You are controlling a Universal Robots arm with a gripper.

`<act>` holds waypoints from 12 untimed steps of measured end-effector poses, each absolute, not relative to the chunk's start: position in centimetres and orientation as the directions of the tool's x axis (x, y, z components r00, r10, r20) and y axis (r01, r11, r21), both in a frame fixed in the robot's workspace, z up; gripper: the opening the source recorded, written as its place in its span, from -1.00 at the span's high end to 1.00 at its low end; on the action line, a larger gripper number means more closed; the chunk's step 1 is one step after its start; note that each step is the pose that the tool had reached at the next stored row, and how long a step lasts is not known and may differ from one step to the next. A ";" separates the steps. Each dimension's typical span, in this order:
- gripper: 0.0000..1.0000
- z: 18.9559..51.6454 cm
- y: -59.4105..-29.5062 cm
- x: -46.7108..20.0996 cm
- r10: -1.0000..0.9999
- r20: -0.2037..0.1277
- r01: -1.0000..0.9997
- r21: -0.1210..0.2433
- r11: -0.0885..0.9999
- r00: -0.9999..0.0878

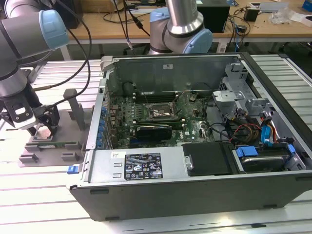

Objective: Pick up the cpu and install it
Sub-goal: 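Pick up the cpu and move it towards the insertion slot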

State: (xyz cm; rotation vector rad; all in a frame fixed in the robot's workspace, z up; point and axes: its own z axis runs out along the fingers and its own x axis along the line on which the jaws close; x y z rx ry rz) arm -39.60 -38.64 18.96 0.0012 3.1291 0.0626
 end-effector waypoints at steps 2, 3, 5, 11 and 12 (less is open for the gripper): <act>-0.33 19.0 -38.6 -39.6 0.001 -0.012 0.001 0.040 0.999 -1.000; -0.33 18.9 -38.6 -39.6 0.001 -0.012 0.001 0.040 0.999 -1.000; -0.33 18.9 -38.6 -39.6 0.001 -0.012 0.001 0.040 0.999 -1.000; -0.15 18.9 -38.6 -39.6 0.001 -0.012 0.001 0.040 0.999 -1.000; -0.15 18.9 -38.6 -39.6 0.001 -0.012 0.001 0.040 0.999 -1.000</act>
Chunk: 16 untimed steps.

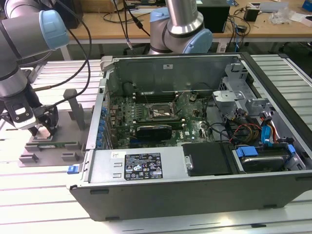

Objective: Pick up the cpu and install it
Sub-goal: 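Pick up the cpu and move it towards the insertion slot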

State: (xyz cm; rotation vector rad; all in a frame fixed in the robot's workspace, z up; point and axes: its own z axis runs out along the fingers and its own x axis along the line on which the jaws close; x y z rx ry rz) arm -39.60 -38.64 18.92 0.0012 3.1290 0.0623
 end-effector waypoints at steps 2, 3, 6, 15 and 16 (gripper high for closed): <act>-0.15 18.9 -38.6 -39.6 0.001 -0.012 0.001 0.040 0.999 -1.000; -0.15 19.0 -38.6 -39.6 0.001 -0.012 0.001 0.040 0.999 -1.000; -0.15 19.1 -38.6 -39.6 0.001 -0.012 0.001 0.040 0.999 -1.000; -0.07 19.1 -38.6 -39.6 0.001 -0.012 0.001 0.040 0.999 -1.000; -0.07 19.1 -38.6 -39.6 0.001 -0.012 0.001 0.040 0.999 -1.000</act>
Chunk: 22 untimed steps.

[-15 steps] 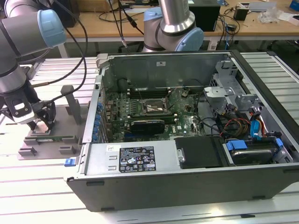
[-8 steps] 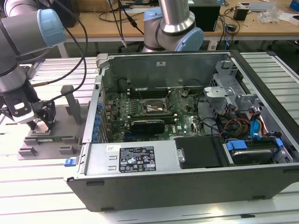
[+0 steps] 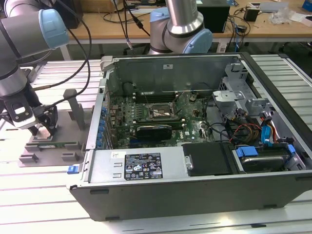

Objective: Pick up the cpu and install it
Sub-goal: 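Pick up the cpu and move it towards the insertion slot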

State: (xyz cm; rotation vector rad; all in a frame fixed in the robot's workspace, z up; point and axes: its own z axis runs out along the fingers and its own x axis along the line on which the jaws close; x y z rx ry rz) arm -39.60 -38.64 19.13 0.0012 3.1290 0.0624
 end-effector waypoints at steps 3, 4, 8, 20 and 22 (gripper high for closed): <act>-0.07 19.4 -38.6 -39.6 0.001 -0.012 0.001 0.040 0.999 -1.000; -0.07 19.6 -38.6 -39.6 0.001 -0.012 0.001 0.040 0.999 -1.000; -0.07 20.2 -38.6 -39.6 0.001 -0.012 0.001 0.040 0.999 -1.000; -0.07 19.8 -38.6 -39.6 0.001 -0.012 0.001 0.040 0.999 -1.000; -0.07 19.8 -38.6 -39.6 0.001 -0.012 0.001 0.040 0.999 -1.000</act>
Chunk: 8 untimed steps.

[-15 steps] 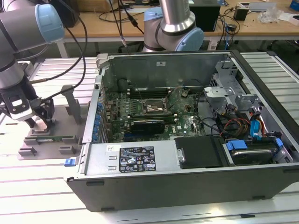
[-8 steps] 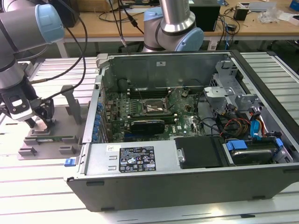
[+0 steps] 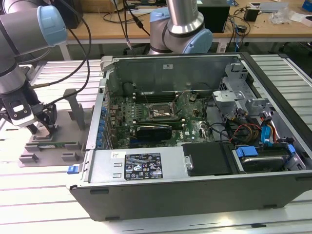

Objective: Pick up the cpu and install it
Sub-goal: 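Pick up the cpu and move it towards the insertion slot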

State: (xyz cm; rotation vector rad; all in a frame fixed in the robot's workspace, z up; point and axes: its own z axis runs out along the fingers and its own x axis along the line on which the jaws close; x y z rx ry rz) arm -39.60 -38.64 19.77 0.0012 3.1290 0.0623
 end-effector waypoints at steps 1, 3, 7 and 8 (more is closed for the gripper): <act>-0.07 19.8 -38.6 -39.6 0.001 -0.012 0.001 0.040 0.999 -1.000; -0.07 19.8 -38.6 -39.6 0.001 -0.012 0.001 0.040 0.999 -1.000; -0.22 19.8 -38.6 -39.6 0.001 -0.012 0.001 0.040 0.999 -1.000; -0.22 19.7 -38.6 -39.6 0.001 -0.012 0.001 0.040 0.999 -1.000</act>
